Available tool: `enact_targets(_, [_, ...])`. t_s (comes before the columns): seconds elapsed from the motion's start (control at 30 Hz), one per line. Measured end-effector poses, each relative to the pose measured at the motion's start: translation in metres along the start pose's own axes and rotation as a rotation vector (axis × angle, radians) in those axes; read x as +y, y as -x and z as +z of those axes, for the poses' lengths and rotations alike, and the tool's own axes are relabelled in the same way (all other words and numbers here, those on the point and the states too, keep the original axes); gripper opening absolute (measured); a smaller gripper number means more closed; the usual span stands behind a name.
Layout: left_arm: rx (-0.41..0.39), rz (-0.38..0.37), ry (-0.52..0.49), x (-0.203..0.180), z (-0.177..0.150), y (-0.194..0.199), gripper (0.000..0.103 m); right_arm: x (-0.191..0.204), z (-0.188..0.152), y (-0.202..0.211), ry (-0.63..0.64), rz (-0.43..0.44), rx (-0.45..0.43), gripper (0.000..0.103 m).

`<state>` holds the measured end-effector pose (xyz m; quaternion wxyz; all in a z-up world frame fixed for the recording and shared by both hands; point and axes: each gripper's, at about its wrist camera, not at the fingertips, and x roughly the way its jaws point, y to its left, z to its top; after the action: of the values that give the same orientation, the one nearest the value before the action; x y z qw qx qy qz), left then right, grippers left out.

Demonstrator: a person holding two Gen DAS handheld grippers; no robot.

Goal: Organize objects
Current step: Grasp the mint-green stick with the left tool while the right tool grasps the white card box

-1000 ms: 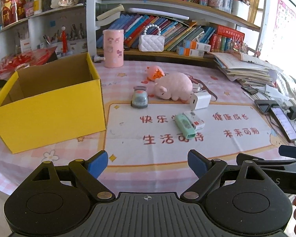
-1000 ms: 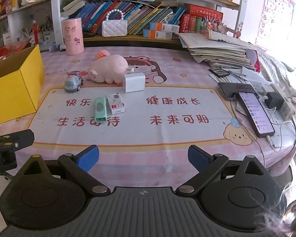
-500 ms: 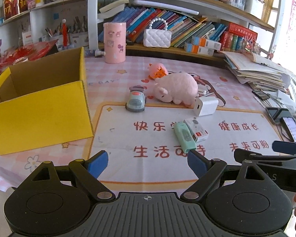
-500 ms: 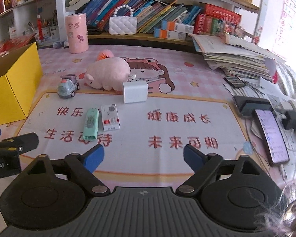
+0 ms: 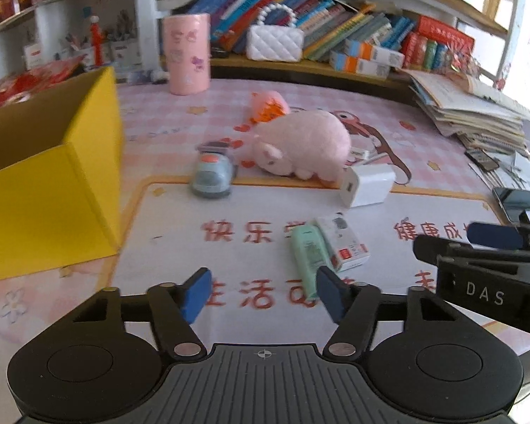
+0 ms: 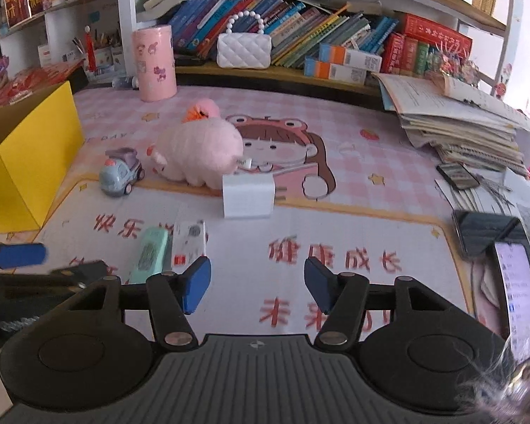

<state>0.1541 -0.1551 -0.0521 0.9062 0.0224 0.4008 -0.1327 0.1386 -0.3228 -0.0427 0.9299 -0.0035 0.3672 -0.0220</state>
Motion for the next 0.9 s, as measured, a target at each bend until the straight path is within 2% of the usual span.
enact_targets(0.13, [0.031,-0.033,-0.008,-0.013,0.008,-0.023,0.060,-0.010,0.008,-0.004,-0.005,0.005,-0.033,0.056])
enact_targets(0.27, [0.045,-0.015,-0.051,-0.020,0.014,-0.040,0.045,-0.019,0.017,-0.006,-0.026,0.018,-0.074,0.056])
enact_targets(0.3, [0.048,-0.013,-0.056,-0.021,0.015,-0.042,0.044,-0.021,0.019,-0.008,-0.026,0.023,-0.074,0.056])
enact_targets(0.37, [0.060,0.013,-0.065,-0.022,0.017,-0.045,0.036,-0.021,0.020,-0.012,-0.018,0.030,-0.063,0.056])
enact_targets(0.47, [0.105,0.002,-0.071,-0.023,0.016,-0.053,0.032,-0.022,0.022,-0.020,-0.013,0.050,-0.039,0.056])
enact_targets(0.6, [0.084,-0.003,-0.113,-0.027,0.017,-0.056,0.023,-0.021,0.024,-0.024,-0.015,0.076,-0.033,0.056])
enact_targets(0.67, [0.078,-0.009,-0.120,-0.025,0.018,-0.058,0.023,-0.020,0.025,-0.027,-0.012,0.085,-0.027,0.056])
enact_targets(0.73, [0.073,0.003,-0.104,-0.020,0.018,-0.056,0.022,-0.018,0.026,-0.030,-0.008,0.095,-0.020,0.056])
enact_targets(0.9, [0.058,0.024,0.056,0.014,0.021,-0.039,0.022,-0.009,0.029,-0.041,0.014,0.144,0.011,0.056])
